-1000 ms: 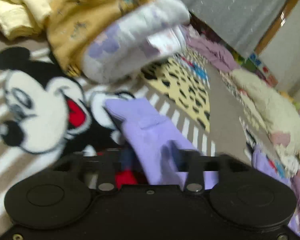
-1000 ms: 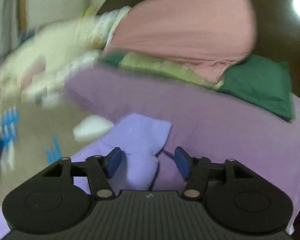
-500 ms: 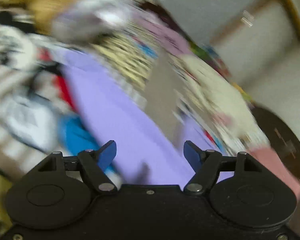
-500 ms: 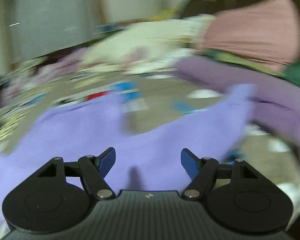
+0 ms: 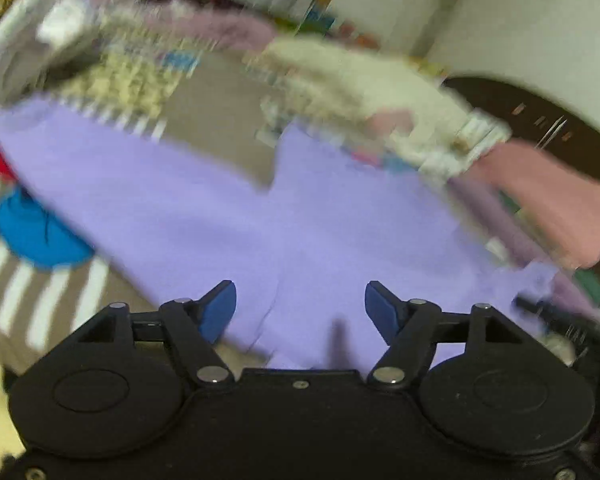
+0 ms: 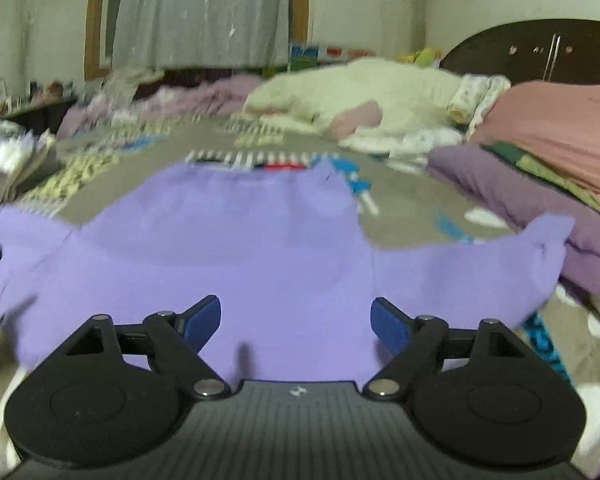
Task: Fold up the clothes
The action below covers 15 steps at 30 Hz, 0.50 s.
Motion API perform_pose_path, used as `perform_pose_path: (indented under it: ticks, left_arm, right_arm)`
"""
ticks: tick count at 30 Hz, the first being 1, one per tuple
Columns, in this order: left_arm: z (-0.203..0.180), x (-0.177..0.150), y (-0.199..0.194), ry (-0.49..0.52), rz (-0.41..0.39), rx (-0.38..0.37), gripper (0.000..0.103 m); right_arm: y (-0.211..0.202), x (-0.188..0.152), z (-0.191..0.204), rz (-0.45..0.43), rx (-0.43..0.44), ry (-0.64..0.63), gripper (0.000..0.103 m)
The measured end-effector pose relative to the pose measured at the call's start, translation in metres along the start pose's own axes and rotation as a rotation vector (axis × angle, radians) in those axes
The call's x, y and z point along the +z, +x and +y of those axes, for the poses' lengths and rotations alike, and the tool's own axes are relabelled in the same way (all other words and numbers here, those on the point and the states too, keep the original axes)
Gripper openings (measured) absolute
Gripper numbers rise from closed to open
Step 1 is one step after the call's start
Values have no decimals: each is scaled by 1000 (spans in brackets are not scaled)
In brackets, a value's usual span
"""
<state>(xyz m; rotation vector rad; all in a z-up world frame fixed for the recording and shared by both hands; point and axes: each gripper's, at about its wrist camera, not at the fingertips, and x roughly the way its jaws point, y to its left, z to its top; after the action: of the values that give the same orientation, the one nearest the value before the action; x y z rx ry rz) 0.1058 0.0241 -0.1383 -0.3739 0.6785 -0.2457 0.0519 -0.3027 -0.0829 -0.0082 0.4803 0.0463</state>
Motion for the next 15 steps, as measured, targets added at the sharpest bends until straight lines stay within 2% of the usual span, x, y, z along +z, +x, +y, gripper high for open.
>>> perform_pose_path:
  ticks: [1,3,4,6,9,12,15]
  left_arm:
    - [5,-2,5,-4,23,18,69]
    - [11,5,-4,-38,-10,23,69]
    - [14,8,-8,-55,-26,25,70]
    - [20,15,-17,-90,-60,31,70]
    - [50,30,-32,-225,-139,85,70]
    - [79,45,-39,-326,-200,125,70]
    - [97,57,-35,-368,-226,150,70]
  right_arm:
    - [15,-1,-9,30,-13,12,82]
    - [53,-5,-32,137,-55,41,80]
    - [65,-12,-48,183,-55,111,81]
    - [58,-18,-76,157,-84,213,79]
    - [44,-23,-115,98,-168,329,80]
    - [45,-32,-158,105,-299,446,80]
    - [37,-26,-174,53,-311,514,79]
